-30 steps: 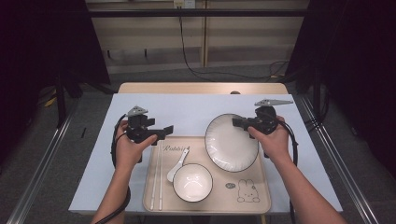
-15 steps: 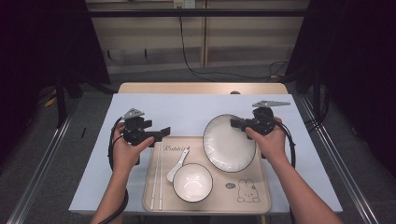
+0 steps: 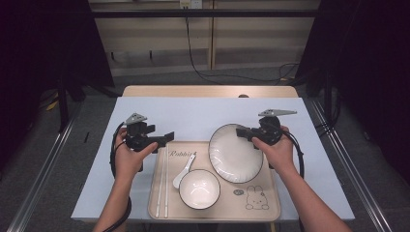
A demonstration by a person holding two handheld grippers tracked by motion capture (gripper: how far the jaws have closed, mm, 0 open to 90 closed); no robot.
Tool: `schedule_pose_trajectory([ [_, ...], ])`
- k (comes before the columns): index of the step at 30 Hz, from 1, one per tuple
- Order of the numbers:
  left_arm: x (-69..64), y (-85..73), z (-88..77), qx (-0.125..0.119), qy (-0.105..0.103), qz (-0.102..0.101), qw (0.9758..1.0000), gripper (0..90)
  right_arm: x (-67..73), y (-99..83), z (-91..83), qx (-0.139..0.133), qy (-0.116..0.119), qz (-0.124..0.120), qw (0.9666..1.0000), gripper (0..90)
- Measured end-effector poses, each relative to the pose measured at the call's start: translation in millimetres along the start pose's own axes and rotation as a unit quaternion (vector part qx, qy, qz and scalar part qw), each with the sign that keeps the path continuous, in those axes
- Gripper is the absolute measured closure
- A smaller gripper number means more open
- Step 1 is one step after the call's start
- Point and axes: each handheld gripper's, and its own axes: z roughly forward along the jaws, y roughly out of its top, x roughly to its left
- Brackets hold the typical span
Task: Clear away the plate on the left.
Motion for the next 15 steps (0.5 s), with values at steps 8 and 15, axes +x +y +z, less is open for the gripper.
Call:
schedule_pose_trajectory([
  [8, 0.3, -0.7, -0.7, -0.001, 0.004, 0.000, 1.0000, 9.1, -1.3, -4.6, 1.3, 0.001, 0.010, 0.010, 0.9999, 80.5],
  [15, 0.4, -1.2, -0.9, -0.001, 0.007, -0.002, 1.0000, 9.2, -4.6, -7.1, -0.2, 0.015, 0.003, 0.004, 0.9999, 79.9],
])
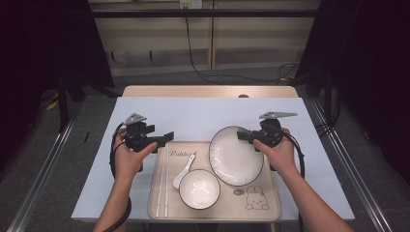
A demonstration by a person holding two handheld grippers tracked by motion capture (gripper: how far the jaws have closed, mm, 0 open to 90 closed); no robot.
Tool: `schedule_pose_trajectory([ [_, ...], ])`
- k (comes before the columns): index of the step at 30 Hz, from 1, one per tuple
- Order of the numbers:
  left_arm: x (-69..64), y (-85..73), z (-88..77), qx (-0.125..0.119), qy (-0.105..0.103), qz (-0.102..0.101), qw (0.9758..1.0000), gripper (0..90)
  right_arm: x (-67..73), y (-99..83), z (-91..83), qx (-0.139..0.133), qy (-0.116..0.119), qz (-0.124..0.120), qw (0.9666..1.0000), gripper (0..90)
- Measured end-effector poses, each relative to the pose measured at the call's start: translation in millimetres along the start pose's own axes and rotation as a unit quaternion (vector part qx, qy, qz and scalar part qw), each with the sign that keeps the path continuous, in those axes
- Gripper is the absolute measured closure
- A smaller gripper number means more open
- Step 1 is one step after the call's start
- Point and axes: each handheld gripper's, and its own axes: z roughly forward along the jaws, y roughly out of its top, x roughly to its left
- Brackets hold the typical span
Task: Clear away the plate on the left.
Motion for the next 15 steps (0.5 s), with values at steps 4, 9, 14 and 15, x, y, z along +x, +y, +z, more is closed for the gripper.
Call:
schedule_pose_trajectory([
  [4, 0.9, -0.6, 0.5, 0.001, 0.000, 0.000, 1.0000, 9.2, -3.4, -4.7, -0.5, 0.012, 0.002, 0.007, 0.9999, 79.3],
  [9, 1.4, -0.6, 0.2, 0.000, 0.000, -0.002, 1.0000, 9.1, -6.9, -10.1, -1.3, 0.012, 0.005, 0.019, 0.9997, 79.2],
  [14, 1.9, -1.2, 0.1, 0.002, 0.003, -0.001, 1.0000, 9.1, -9.4, -12.9, -1.9, 0.013, 0.000, 0.022, 0.9997, 78.5],
  [15, 2.3, -1.2, -0.3, 0.004, 0.003, 0.002, 1.0000, 9.1, -9.9, -13.3, -2.0, 0.013, 0.001, 0.021, 0.9997, 78.5],
])
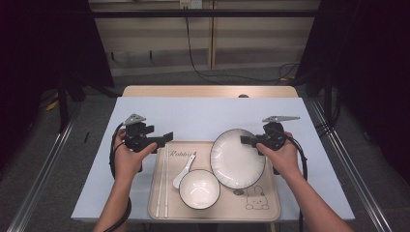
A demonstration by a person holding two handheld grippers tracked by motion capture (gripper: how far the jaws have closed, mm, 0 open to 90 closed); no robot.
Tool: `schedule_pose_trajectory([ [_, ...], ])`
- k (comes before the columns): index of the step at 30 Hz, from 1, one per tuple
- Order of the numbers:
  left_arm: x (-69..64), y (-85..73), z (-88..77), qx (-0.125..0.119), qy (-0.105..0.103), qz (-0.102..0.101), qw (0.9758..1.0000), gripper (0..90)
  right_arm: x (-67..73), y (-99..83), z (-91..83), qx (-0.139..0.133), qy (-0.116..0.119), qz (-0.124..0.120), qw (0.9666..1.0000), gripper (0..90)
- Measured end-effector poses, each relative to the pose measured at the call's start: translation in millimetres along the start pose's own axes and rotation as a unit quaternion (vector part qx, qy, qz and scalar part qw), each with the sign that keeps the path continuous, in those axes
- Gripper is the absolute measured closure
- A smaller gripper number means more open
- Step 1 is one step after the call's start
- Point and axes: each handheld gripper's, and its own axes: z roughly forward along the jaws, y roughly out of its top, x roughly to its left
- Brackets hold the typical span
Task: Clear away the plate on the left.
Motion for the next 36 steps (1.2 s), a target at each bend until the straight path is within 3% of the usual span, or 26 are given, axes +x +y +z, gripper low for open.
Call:
schedule_pose_trajectory([
  [12, -1.1, -1.4, 2.4, 0.002, 0.001, -0.001, 1.0000, 9.2, -3.6, -3.9, -0.5, 0.010, -0.007, 0.004, 0.9999, 76.1],
  [36, -0.6, -1.5, 2.6, 0.004, 0.004, 0.002, 1.0000, 9.2, -10.3, -13.5, 3.7, 0.023, 0.001, 0.025, 0.9994, 73.6],
])
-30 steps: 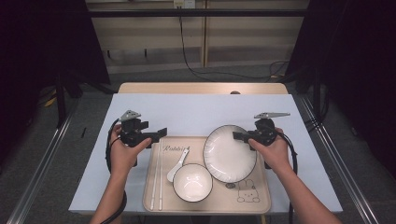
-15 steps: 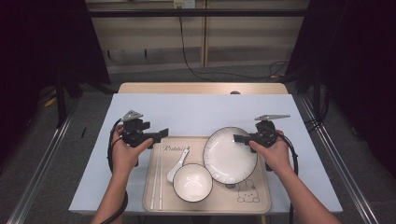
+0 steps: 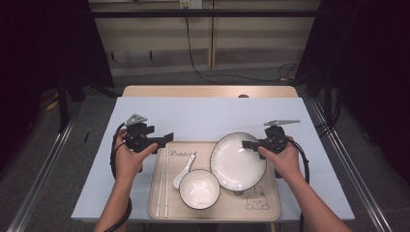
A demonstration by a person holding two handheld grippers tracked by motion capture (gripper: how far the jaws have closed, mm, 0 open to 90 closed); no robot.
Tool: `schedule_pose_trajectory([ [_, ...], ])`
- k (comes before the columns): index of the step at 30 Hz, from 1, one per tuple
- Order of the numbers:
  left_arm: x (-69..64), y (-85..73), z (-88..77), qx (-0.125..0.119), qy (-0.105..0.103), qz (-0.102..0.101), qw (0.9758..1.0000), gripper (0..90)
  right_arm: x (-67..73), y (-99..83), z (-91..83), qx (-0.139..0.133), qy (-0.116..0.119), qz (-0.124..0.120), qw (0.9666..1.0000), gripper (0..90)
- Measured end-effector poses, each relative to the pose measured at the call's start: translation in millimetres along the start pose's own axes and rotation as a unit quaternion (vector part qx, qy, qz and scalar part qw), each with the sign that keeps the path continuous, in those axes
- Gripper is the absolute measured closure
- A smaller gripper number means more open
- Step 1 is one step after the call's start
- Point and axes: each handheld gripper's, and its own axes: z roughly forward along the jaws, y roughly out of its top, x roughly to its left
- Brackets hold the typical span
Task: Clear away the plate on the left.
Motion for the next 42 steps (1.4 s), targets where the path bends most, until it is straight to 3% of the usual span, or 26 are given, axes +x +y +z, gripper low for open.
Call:
schedule_pose_trajectory([
  [6, -0.3, 0.1, 0.3, 0.000, 0.000, 0.000, 1.0000, 9.2, -4.8, -4.8, -0.3, -0.003, 0.002, 0.007, 1.0000, 72.7],
  [22, -1.3, 0.2, 1.0, 0.001, 0.002, 0.001, 1.0000, 9.2, -7.8, -9.7, -0.6, 0.004, -0.017, -0.012, 0.9998, 67.2],
  [42, 0.4, 0.0, 0.2, -0.001, 0.001, -0.002, 1.0000, 9.2, -16.7, -11.9, 4.4, 0.016, -0.032, -0.009, 0.9993, 63.8],
])
